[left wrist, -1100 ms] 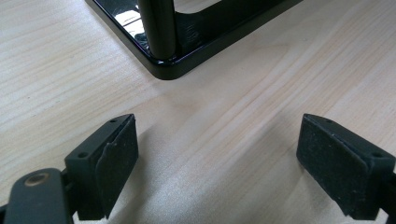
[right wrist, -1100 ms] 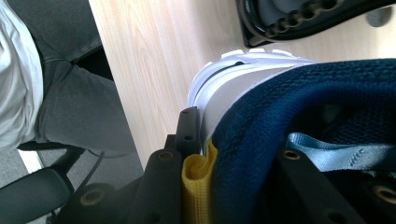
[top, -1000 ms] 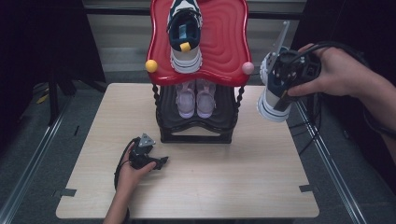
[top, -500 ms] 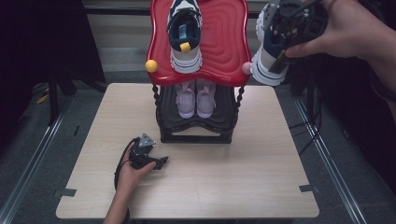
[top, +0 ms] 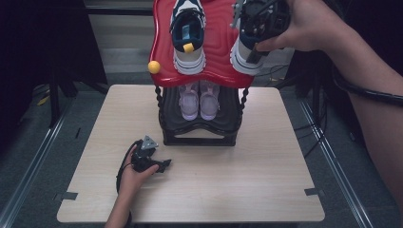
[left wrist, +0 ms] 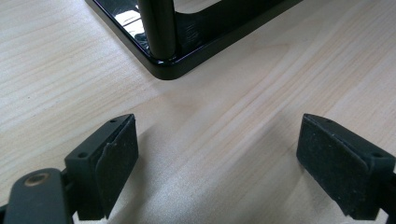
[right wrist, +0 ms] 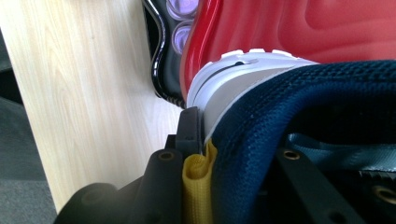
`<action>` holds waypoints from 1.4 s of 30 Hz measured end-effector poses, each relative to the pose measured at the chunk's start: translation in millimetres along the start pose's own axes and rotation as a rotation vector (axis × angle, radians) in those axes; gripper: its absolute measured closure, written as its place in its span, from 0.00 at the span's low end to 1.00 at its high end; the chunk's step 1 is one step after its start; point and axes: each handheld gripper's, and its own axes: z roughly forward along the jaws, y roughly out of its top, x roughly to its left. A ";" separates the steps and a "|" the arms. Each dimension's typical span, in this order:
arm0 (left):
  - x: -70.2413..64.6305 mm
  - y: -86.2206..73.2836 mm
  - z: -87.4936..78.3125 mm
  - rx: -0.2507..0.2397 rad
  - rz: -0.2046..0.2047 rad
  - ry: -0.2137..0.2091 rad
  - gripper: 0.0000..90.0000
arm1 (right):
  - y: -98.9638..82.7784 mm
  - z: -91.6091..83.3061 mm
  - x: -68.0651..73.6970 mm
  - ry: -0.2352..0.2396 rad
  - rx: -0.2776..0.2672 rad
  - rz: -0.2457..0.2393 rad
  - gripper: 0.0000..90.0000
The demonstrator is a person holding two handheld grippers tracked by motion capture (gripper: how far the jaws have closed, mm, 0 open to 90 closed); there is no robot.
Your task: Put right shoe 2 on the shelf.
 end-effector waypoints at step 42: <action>-0.1 0.1 0.0 0.002 0.001 0.001 0.14 | 49.3 41.7 -18.9 -0.029 0.038 -0.086 0.82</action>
